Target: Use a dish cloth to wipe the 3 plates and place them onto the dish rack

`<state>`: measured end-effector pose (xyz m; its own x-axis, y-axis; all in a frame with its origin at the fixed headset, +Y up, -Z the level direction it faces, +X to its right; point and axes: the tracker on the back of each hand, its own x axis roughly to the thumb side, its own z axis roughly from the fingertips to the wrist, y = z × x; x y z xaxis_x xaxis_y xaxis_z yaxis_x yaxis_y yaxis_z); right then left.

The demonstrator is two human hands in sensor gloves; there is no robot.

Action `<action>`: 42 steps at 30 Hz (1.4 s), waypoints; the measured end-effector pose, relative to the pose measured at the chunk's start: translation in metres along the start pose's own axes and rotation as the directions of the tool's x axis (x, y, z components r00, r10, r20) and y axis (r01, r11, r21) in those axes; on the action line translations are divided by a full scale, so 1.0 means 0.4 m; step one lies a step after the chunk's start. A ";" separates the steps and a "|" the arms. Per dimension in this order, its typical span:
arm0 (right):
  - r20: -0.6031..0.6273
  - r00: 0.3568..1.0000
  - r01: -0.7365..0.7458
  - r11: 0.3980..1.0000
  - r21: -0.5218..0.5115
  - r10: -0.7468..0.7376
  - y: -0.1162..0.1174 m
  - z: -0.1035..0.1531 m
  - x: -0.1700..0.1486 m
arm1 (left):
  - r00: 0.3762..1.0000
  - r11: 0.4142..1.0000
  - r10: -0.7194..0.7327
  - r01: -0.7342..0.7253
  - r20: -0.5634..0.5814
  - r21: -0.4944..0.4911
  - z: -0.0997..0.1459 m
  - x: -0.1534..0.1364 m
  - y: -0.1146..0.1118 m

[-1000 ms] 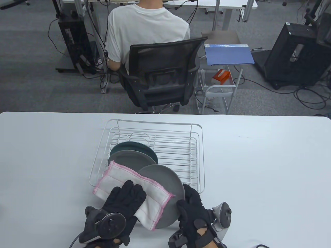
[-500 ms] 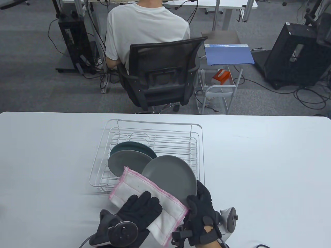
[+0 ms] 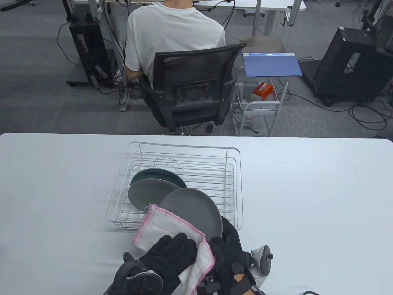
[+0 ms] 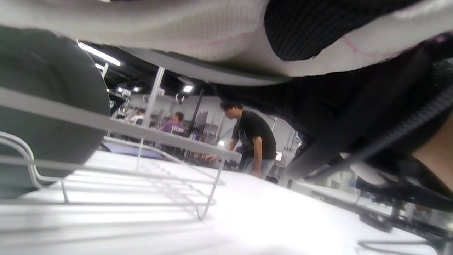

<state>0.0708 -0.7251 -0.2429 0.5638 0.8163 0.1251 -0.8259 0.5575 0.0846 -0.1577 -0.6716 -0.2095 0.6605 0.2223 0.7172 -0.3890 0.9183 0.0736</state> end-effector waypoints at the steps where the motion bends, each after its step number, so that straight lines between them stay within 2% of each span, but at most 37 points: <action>1: 0.008 1.000 -0.013 1.000 -0.006 0.013 -0.001 0.001 0.005 | 1.000 0.999 0.001 -0.001 -0.012 0.046 0.004 -0.004 0.009; 9: 0.059 0.989 -0.129 0.985 -0.113 0.136 -0.047 -0.010 0.034 | 0.993 0.953 0.084 -0.055 -0.088 0.299 0.040 -0.052 0.072; 11: 0.106 0.976 -0.176 0.977 -0.121 0.189 -0.057 -0.017 0.045 | 0.985 0.932 0.130 -0.082 -0.113 0.352 0.049 -0.072 0.088; 16: 0.239 0.899 -0.345 0.930 -0.128 0.367 -0.060 -0.023 0.072 | 0.954 0.879 0.239 -0.133 -0.182 0.458 0.074 -0.130 0.119; 23: 0.350 0.795 -0.476 0.867 -0.148 0.496 -0.034 -0.021 0.087 | 0.900 0.808 0.356 -0.160 -0.253 0.567 0.110 -0.201 0.145; 31: 0.456 0.619 -0.650 0.743 -0.159 0.640 0.052 -0.068 0.126 | 0.830 0.748 0.461 -0.174 -0.314 0.640 0.142 -0.266 0.150; 38: 0.501 0.447 -0.800 0.582 -0.146 0.741 0.161 -0.165 0.123 | 0.800 0.724 0.493 -0.159 -0.341 0.671 0.160 -0.295 0.156; 42: 0.504 0.380 -0.855 0.503 -0.130 0.776 0.213 -0.228 0.103 | 0.806 0.719 0.481 -0.138 -0.345 0.681 0.167 -0.297 0.165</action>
<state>0.0238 -0.6301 -0.3208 -0.4269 0.6666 0.6111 -0.8970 -0.3977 -0.1929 -0.3048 -0.6594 -0.2436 0.5664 0.7341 0.3745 -0.8084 0.4068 0.4254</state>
